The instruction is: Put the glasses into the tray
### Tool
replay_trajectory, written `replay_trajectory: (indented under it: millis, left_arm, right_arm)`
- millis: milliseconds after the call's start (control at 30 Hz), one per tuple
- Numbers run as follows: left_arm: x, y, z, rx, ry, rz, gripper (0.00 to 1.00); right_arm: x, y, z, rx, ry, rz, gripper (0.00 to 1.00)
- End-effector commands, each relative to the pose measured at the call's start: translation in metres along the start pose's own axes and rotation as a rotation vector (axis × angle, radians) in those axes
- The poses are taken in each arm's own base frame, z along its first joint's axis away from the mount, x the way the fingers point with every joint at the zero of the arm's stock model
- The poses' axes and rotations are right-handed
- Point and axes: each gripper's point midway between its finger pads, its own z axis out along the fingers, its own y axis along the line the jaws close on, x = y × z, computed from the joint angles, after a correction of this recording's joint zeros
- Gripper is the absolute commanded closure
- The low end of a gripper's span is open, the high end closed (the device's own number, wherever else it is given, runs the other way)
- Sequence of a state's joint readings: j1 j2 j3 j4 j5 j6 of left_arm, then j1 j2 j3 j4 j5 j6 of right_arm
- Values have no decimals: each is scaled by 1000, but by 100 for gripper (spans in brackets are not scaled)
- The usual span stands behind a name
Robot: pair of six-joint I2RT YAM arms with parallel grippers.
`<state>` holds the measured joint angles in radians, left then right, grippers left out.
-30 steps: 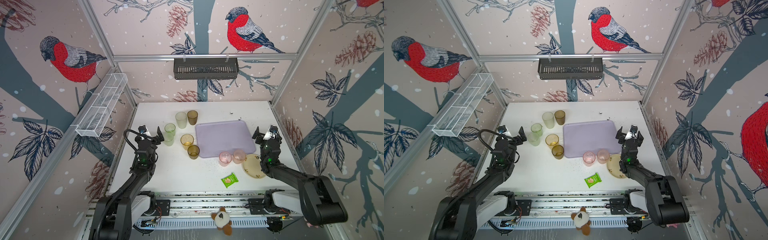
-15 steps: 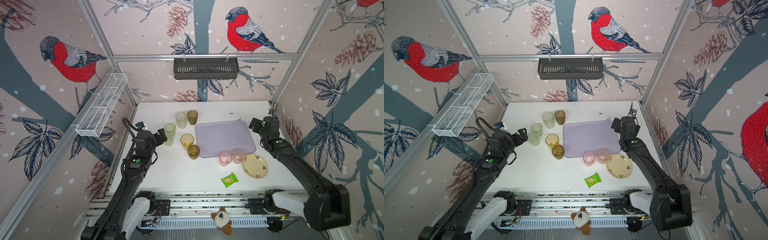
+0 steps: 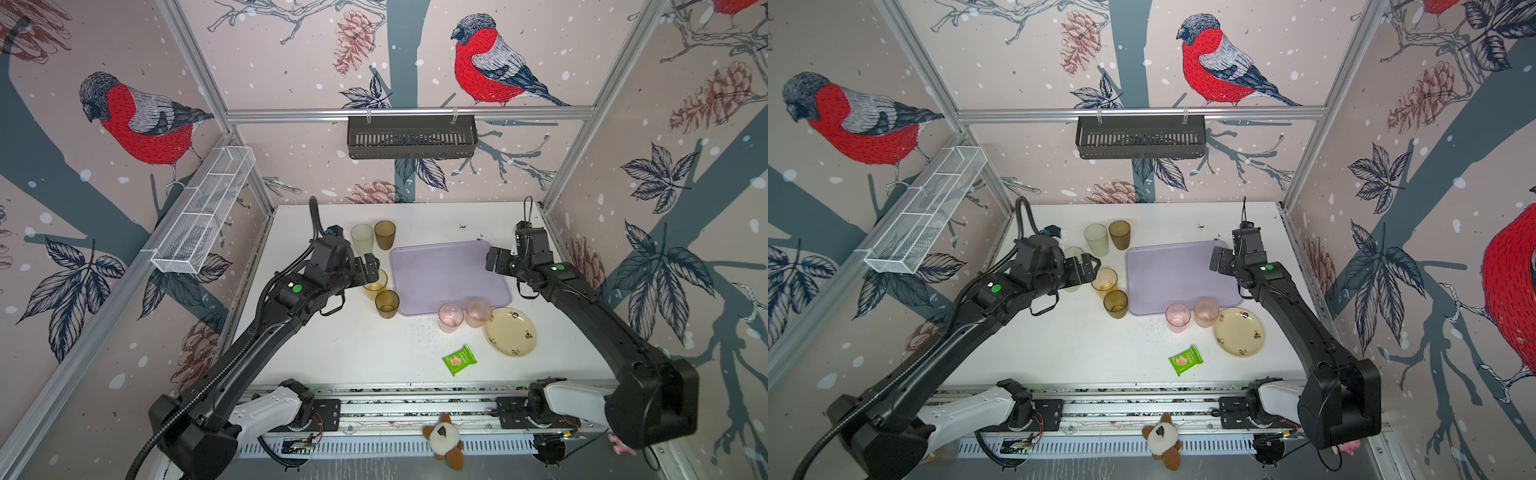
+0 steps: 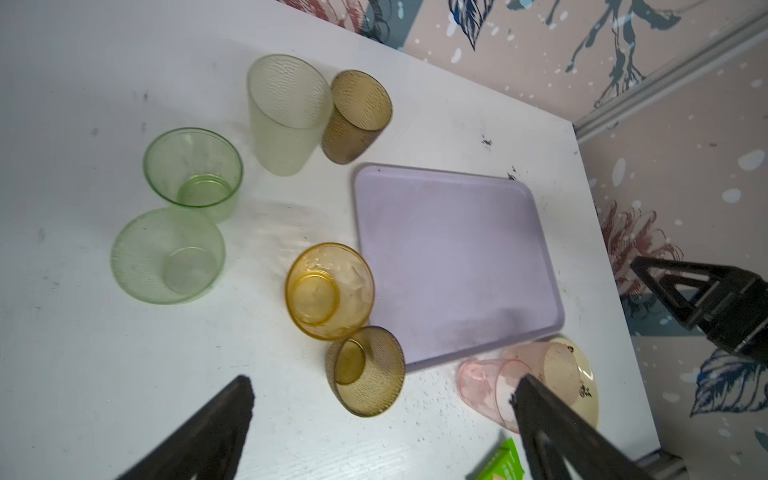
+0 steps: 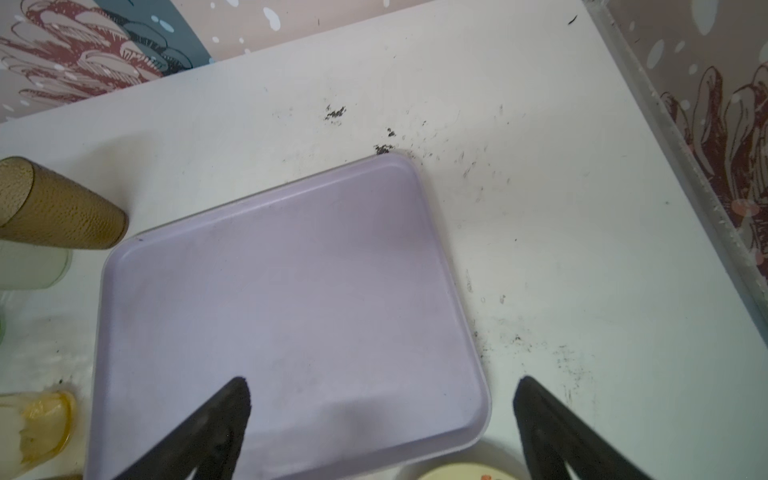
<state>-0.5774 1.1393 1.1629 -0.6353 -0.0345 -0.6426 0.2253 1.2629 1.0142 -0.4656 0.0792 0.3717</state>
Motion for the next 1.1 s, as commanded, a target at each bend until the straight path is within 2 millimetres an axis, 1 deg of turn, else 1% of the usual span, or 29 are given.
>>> replay_trajectory:
  millis: [0, 100, 200, 300, 400, 467, 567, 700, 867, 933, 1067]
  left_arm:
    - [18, -11, 4, -65, 100, 1, 2]
    - [22, -42, 11, -13, 133, 9, 2]
    - [29, -68, 22, 60, 156, 10, 2]
    - [37, -84, 35, 104, 182, 34, 2]
    - [40, -96, 40, 153, 192, 61, 2]
    - [42, -100, 40, 179, 195, 92, 2]
    - [46, -100, 41, 186, 220, 157, 2]
    - [50, -105, 39, 231, 226, 204, 2]
    - [56, -105, 39, 252, 237, 247, 2]
    - [53, -105, 36, 248, 230, 265, 2]
    - [50, -110, 35, 260, 235, 299, 2]
  right_arm:
    - [21, 12, -2, -69, 121, -61, 0]
    - [25, 17, -4, -92, 161, -102, 0]
    - [31, 17, -7, -79, 217, -122, 0]
    - [39, 18, -14, -86, 263, -127, 0]
    - [47, 16, -21, -65, 294, -129, 0]
    - [54, 13, -26, -44, 304, -118, 0]
    - [67, 11, -30, -29, 328, -92, 1]
    - [83, 5, -29, -5, 383, -56, 4]
    - [93, 5, -29, -14, 412, -50, 7]
    - [101, 5, -27, -19, 441, -68, 9]
    - [102, 10, -28, -51, 447, -81, 12]
